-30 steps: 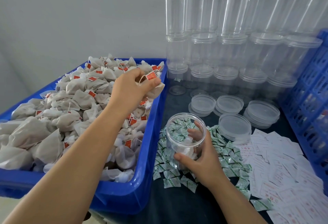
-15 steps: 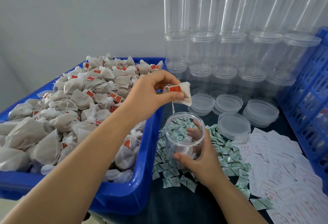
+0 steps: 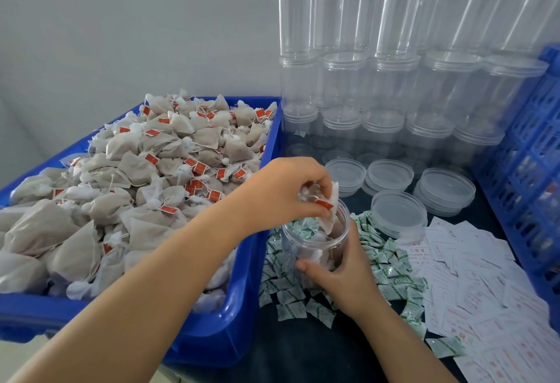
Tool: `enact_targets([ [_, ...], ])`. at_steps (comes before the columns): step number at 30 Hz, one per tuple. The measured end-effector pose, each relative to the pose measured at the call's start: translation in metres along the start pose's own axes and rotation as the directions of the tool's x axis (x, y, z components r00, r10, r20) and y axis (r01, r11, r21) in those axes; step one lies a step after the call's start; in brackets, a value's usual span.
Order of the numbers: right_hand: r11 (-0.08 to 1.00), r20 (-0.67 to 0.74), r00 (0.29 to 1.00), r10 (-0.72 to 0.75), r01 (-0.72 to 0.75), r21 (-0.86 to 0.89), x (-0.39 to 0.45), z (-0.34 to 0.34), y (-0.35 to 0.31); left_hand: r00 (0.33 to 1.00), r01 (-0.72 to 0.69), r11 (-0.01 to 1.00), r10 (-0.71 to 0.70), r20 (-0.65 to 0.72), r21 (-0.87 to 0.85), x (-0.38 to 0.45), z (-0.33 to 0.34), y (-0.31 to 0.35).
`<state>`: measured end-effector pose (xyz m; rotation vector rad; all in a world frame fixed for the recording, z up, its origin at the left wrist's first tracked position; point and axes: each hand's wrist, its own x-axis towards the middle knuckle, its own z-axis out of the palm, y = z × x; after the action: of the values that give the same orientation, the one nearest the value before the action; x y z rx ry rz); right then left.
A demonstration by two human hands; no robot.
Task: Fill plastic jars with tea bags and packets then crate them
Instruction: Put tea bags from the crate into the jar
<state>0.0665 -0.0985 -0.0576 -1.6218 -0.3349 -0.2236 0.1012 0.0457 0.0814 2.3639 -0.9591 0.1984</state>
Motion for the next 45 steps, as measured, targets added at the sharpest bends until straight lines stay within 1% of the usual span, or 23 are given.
enact_targets([
  [3,1.000,0.005,1.000,-0.015,0.015,0.014,0.000,0.000,-0.001,0.997,-0.038,0.999,0.036,0.064,0.035,-0.001,0.000,0.002],
  [8,0.998,0.017,1.000,0.009,-0.010,0.059,-0.001,-0.001,0.002,0.984,-0.091,0.992,0.076,0.164,0.086,-0.002,0.004,0.004],
  [12,0.999,0.009,1.000,-0.006,0.005,0.040,0.000,0.000,0.002,0.973,-0.088,0.983,0.051,0.226,0.158,-0.002,0.006,0.003],
  [16,1.000,0.005,1.000,-0.014,0.014,0.014,0.001,-0.001,0.003,0.963,-0.063,0.985,0.017,0.269,0.161,-0.002,0.007,0.002],
  [19,1.000,0.011,1.000,-0.016,0.015,0.005,0.001,-0.001,0.005,0.953,-0.043,0.980,-0.018,0.304,0.193,-0.001,0.007,0.002],
  [25,1.000,0.026,1.000,0.012,-0.013,0.009,0.001,-0.001,0.007,0.913,-0.012,0.972,-0.085,0.398,0.236,0.001,0.007,0.004],
  [32,0.999,0.030,0.998,0.048,-0.049,0.021,0.000,-0.001,0.009,0.904,-0.020,0.962,-0.100,0.416,0.273,0.001,0.008,0.005],
  [45,0.999,0.019,0.999,0.025,-0.026,0.045,0.001,0.001,0.006,0.896,-0.009,0.966,-0.106,0.431,0.258,0.001,0.009,0.006],
])
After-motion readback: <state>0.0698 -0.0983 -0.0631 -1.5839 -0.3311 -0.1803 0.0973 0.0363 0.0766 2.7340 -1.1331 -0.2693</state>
